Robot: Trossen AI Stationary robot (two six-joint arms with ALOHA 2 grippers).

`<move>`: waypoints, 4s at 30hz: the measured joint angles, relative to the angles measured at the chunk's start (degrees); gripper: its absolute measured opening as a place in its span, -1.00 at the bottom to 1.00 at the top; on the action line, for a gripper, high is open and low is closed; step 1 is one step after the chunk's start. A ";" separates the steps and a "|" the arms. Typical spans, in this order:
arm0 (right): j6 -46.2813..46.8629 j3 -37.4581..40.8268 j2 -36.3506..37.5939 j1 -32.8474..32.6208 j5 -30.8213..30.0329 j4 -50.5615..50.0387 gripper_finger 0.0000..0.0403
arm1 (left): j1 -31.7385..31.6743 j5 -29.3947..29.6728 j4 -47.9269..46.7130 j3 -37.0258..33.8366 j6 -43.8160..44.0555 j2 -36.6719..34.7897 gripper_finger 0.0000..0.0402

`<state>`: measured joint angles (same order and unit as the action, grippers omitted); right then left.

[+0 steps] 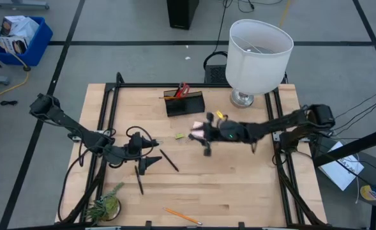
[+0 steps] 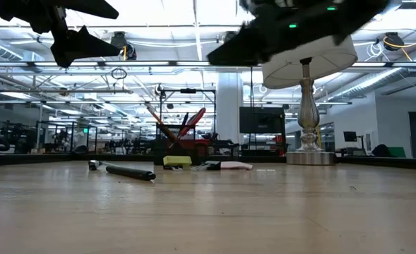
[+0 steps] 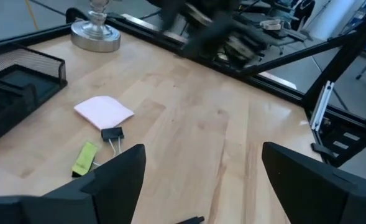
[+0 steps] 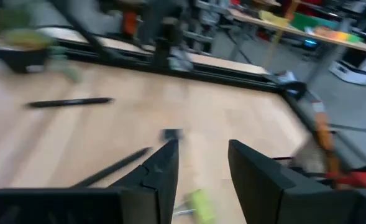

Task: Pick and place office supplies into organizer
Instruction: Put the yellow pencil into the black desk organizer

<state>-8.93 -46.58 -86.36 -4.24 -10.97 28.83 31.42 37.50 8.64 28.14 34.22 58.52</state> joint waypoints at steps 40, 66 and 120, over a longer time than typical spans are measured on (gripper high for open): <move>14.08 20.41 1.85 -14.00 -5.52 19.79 -0.35 | 17.67 -10.65 36.78 4.64 -1.17 43.32 0.11; 13.97 20.41 1.85 -13.87 -7.09 19.38 -0.35 | 17.83 -6.08 34.77 14.82 -13.56 59.91 0.11; 15.94 28.21 1.83 -15.06 -28.14 37.75 -0.46 | 6.20 1.98 39.62 14.58 -0.55 59.58 -0.91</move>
<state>7.01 -18.37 -84.53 -19.30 -39.11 66.58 37.62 39.48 48.27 42.72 33.66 118.10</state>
